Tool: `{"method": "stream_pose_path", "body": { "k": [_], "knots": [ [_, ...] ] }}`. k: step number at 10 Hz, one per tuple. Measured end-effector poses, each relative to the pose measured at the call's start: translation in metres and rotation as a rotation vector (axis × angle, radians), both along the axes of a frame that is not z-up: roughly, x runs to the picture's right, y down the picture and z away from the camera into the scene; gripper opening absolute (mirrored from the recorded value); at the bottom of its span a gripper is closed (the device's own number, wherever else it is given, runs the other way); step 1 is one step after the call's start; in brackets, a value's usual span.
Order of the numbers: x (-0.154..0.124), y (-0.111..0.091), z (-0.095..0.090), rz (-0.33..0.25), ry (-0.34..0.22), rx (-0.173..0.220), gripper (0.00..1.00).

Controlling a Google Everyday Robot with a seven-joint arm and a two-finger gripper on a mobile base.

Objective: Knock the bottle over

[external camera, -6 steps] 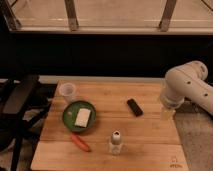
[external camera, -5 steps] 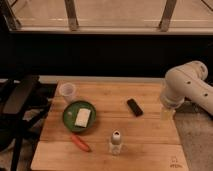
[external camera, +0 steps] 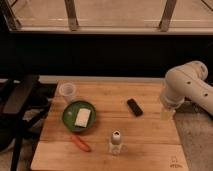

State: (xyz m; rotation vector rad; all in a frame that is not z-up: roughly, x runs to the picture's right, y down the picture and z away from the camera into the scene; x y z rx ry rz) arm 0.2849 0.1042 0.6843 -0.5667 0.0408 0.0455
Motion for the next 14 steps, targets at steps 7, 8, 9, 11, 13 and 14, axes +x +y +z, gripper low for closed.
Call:
{"method": "stream_pose_path", "body": {
  "k": [7,8,9,11,13,14],
  "knots": [
    [0.0,0.0,0.0,0.0,0.0,0.0,0.65],
    [0.0,0.0,0.0,0.0,0.0,0.0,0.65],
    [0.0,0.0,0.0,0.0,0.0,0.0,0.65],
    [0.0,0.0,0.0,0.0,0.0,0.0,0.65],
    [-0.0008,0.0014,0.0,-0.002,0.001,-0.001,0.61],
    [-0.0049,0.0092,-0.0006,-0.007,0.004,-0.006,0.51]
  ]
}}
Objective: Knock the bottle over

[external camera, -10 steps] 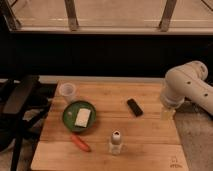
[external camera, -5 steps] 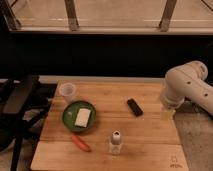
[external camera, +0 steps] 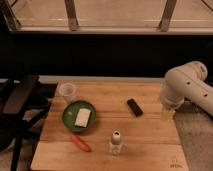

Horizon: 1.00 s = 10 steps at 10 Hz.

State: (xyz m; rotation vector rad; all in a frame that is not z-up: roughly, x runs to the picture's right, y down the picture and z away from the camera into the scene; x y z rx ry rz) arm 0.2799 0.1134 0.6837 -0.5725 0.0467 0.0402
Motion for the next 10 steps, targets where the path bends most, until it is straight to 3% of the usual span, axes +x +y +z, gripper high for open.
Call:
{"method": "stream_pose_path", "body": {
  "k": [2,5,8,10],
  "knots": [
    [-0.007,0.019,-0.003,-0.006,0.005,-0.007,0.43],
    [-0.013,0.022,-0.001,-0.014,0.005,-0.014,0.4],
    [-0.016,0.05,-0.015,-0.052,0.009,-0.029,0.11],
    [-0.018,0.059,-0.018,-0.069,0.008,-0.036,0.01]
  ]
}}
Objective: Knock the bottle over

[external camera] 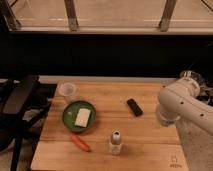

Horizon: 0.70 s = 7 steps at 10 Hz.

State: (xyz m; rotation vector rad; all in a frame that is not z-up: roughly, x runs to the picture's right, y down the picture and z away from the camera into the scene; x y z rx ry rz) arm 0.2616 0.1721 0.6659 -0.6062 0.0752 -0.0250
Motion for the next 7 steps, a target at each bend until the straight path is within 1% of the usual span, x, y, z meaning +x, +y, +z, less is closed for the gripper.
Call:
{"method": "stream_pose_path", "body": {
  "k": [2,4,7],
  "knots": [
    [-0.012,0.007,0.0,-0.03,-0.008,-0.01,0.0],
    [-0.013,0.019,-0.008,-0.048,-0.003,-0.02,0.0],
    [-0.02,0.032,-0.012,-0.084,-0.01,-0.035,0.0]
  ]
}}
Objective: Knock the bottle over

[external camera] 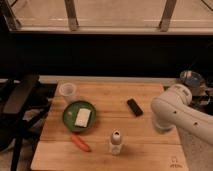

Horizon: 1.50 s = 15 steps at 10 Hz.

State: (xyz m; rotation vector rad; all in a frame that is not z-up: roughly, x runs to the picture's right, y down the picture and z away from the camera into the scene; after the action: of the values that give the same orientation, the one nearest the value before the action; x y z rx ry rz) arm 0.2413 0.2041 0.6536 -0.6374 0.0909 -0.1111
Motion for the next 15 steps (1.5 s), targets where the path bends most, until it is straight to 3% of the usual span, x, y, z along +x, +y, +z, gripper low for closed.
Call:
{"method": "stream_pose_path", "body": {
  "k": [9,15],
  "knots": [
    [-0.024,0.03,-0.01,-0.078,-0.025,-0.034,0.0],
    [-0.064,0.036,-0.011,-0.131,-0.063,-0.059,0.03]
  ]
}}
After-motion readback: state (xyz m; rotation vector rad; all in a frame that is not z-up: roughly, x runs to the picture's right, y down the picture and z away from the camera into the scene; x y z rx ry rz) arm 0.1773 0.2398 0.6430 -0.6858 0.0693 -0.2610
